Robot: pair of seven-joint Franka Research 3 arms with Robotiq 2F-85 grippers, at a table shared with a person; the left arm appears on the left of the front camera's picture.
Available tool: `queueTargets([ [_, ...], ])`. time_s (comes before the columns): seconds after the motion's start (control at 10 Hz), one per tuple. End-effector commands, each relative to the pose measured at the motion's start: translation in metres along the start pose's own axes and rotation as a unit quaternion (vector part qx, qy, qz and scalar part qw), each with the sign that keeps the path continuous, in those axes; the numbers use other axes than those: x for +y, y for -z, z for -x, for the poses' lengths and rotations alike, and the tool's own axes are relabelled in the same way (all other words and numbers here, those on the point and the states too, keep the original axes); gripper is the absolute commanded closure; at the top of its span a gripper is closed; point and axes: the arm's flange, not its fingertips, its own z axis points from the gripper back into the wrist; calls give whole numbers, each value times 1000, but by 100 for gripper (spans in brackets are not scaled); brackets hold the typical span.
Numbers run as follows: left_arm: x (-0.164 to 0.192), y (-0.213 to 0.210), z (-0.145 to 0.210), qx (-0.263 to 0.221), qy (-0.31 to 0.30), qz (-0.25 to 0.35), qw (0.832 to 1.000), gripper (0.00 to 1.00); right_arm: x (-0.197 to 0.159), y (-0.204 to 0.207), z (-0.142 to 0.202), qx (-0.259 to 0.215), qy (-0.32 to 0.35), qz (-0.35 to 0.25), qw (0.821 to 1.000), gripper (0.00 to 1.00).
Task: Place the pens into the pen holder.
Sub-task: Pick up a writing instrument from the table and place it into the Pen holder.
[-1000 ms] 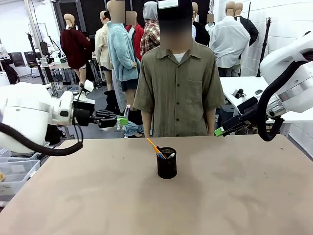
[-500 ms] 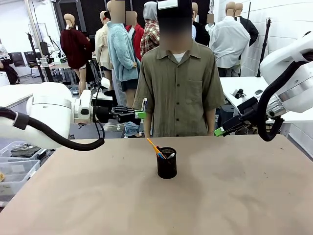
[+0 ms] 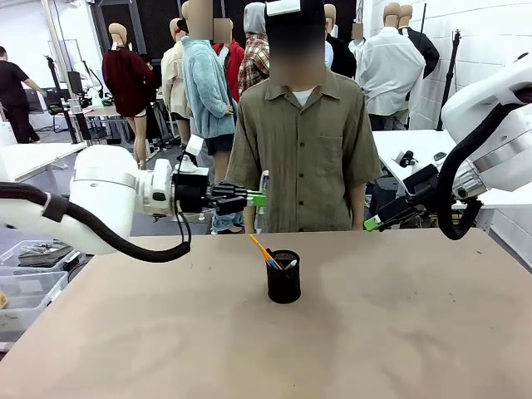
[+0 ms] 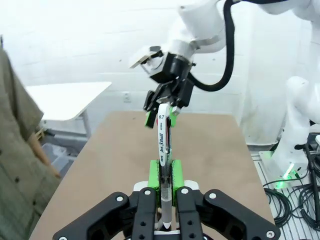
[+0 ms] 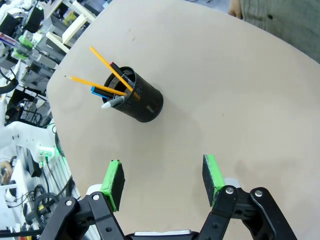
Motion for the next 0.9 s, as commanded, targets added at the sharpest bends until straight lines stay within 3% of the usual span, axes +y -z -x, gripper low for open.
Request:
queueTargets([
  [0.0, 24, 18, 1, -8, 22, 35, 999, 100, -2, 2, -1, -12, -7, -9, 1000, 22],
  [0.2, 44, 41, 13, -5, 25, 57, 998, 100, -2, 2, -1, -12, -7, -9, 1000, 22],
  [0.5, 60, 58, 38, -39, 12, 125, 991, 100, -2, 2, -1, -12, -7, -9, 1000, 22],
  [0.8, 71, 71, 56, -10, 14, 140, 990, 100, -2, 2, -1, -12, -7, -9, 1000, 22],
])
